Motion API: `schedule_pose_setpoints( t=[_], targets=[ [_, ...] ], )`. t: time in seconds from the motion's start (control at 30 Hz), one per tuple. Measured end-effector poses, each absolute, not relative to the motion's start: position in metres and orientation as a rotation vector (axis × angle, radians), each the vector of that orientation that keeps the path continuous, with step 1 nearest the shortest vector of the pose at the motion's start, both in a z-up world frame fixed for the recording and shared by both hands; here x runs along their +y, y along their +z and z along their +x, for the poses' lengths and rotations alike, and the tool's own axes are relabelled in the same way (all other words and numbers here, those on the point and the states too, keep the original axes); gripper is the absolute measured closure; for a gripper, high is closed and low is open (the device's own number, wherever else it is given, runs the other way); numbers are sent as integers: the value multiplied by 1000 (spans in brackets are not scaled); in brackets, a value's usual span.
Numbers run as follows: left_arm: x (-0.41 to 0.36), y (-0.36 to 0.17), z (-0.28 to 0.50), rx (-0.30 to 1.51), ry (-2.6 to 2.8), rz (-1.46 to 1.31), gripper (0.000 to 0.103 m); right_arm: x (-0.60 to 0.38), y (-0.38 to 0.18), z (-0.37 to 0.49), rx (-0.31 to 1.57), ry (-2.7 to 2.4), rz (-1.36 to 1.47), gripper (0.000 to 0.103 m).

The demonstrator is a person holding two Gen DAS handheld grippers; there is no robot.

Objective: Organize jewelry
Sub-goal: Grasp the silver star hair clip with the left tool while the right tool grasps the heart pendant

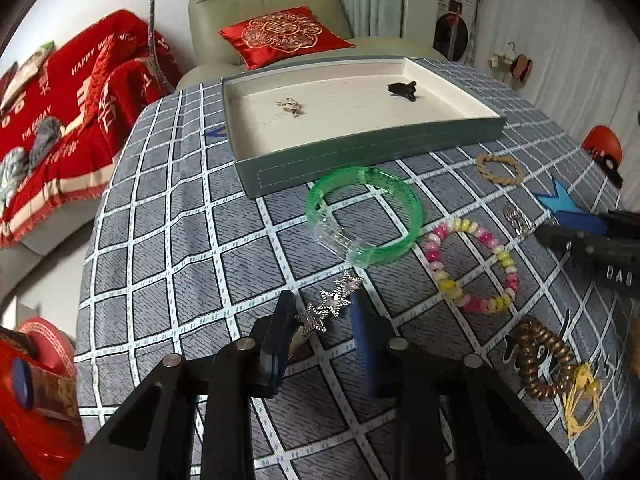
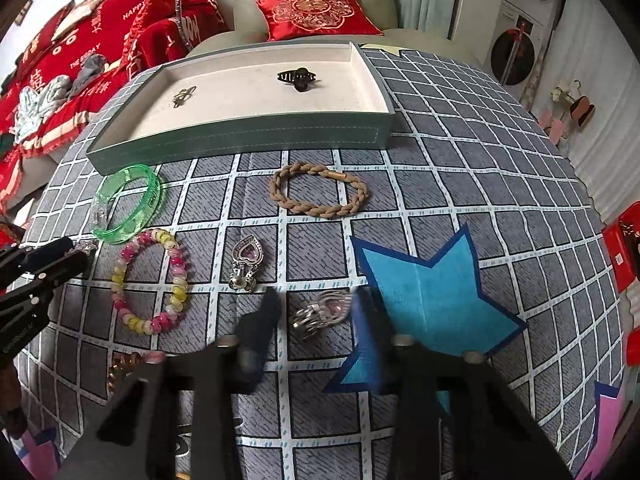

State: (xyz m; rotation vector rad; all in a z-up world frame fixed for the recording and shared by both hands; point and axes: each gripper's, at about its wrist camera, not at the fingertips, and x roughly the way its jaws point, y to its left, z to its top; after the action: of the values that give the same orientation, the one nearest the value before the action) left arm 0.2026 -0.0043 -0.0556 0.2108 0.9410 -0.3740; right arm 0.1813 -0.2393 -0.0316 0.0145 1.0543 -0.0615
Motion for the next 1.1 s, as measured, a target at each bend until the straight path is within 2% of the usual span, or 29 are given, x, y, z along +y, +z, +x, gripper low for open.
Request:
schedule_pose_setpoints(
  t=[0.63, 1.1],
  targets=[
    [15, -25, 186, 890, -355, 24, 59, -277, -1, 156, 971, 71, 250, 83],
    [9, 22, 217, 822, -376, -32, 59, -283, 46, 214, 915, 174, 322, 83]
  ],
)
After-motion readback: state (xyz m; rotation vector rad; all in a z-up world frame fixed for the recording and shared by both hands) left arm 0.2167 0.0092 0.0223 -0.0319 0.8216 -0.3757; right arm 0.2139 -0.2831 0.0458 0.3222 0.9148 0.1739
